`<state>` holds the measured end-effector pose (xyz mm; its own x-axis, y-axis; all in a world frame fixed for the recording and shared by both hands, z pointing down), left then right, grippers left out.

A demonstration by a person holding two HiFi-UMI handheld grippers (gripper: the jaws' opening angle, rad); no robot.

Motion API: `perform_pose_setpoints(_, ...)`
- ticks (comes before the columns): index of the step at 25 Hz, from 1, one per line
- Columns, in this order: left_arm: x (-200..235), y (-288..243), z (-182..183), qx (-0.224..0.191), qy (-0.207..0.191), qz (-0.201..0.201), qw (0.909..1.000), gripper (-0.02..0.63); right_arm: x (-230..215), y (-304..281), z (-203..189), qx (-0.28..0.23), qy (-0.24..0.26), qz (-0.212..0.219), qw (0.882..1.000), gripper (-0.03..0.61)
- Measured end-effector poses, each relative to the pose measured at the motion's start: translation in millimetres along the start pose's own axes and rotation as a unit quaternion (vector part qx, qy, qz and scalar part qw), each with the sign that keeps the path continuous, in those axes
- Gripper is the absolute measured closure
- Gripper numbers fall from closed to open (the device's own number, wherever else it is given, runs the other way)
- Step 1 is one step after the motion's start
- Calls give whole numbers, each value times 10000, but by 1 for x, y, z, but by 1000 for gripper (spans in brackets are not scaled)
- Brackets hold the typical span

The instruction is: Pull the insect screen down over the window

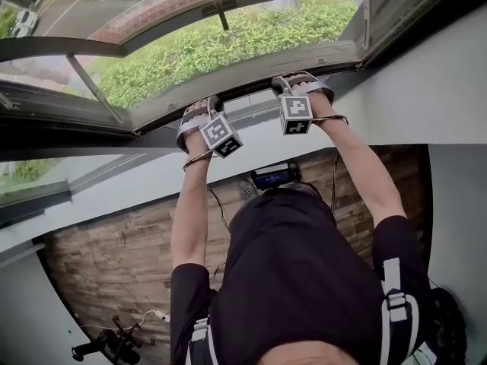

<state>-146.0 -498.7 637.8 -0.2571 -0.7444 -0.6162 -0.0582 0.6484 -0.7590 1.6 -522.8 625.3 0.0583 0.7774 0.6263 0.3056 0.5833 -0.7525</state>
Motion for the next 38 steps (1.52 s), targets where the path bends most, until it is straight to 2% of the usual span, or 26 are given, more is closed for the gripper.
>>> perform_pose_setpoints(3, -10, -1, -11, 63, 107, -116, 9999, 591, 6, -7, 7, 103, 231, 55, 9997, 557)
perform_pose_setpoints(8, -2, -1, -4, -86, 240, -126, 9996, 595, 3, -8, -1, -312, -180, 35, 9993, 557)
perform_pose_setpoints(18, 0, 8, -3, -128, 130, 486, 9987, 589, -1, 2, 0, -117, 78, -371, 9992, 555)
perform_pose_setpoints(22, 5, 19, -2, -279, 116, 525, 9982, 568, -1, 9, -8, -140, -175, -490, 9985, 555)
perform_pose_setpoints(25, 18, 34, -5, -476, 581, 701, 9947, 568, -7, 24, -12, -337, -854, -603, 9939, 555)
perform_pose_setpoints(26, 22, 41, -5, -620, 917, 712, 9913, 568, -7, 33, -12, -457, -1213, -572, 9899, 555)
perform_pose_setpoints(27, 25, 49, -4, -871, 1441, 647, 9836, 568, -4, 43, -11, -597, -1638, -493, 9835, 555)
perform_pose_setpoints(28, 27, 59, -2, -1271, 2195, 469, 9662, 568, 0, 54, -11, -753, -2105, -391, 9739, 555)
perform_pose_setpoints(29, 29, 70, 2, -1831, 3165, 153, 9306, 568, 4, 64, -11, -929, -2578, -298, 9612, 555)
perform_pose_setpoints(30, 32, 83, 5, -2507, 4252, -284, 8692, 568, 9, 72, -12, -1124, -3032, -222, 9460, 555)
perform_pose_setpoints(31, 35, 98, 7, -3198, 5271, -762, 7836, 568, 15, 77, -16, -1323, -3458, -144, 9288, 555)
perform_pose_setpoints(32, 36, 112, 7, -3798, 6054, -1178, 6895, 568, 23, 80, -20, -1512, -3855, -42, 9102, 555)
perform_pose_setpoints(33, 33, 122, 2, -4230, 6560, -1451, 6080, 568, 33, 83, -25, -1676, -4209, 72, 8914, 555)
perform_pose_setpoints(34, 27, 127, -5, -4469, 6857, -1563, 5529, 568, 42, 87, -31, -1797, -4503, 168, 8745, 555)
perform_pose_setpoints(35, 18, 130, -12, -4548, 7018, -1567, 5253, 568, 49, 92, -37, -1874, -4736, 231, 8603, 555)
perform_pose_setpoints(36, 8, 132, -17, -4527, 7093, -1536, 5180, 568, 55, 97, -44, -1927, -4924, 264, 8483, 555)
perform_pose_setpoints(38, -4, 137, -20, -4411, 7100, -1486, 5284, 568, 58, 107, -57, -2039, -5215, 251, 8282, 555)
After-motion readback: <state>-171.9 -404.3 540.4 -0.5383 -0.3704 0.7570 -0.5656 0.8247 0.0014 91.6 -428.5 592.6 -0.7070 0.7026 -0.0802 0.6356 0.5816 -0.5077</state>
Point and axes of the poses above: the fingertips, and each gripper's own axes: y backward along the fingers, x to its left, z out of its top, the point moved 2 cm from there along y, backward along the fingers, and after that the axes turned 1 degree about x, right-handed, at the moved point
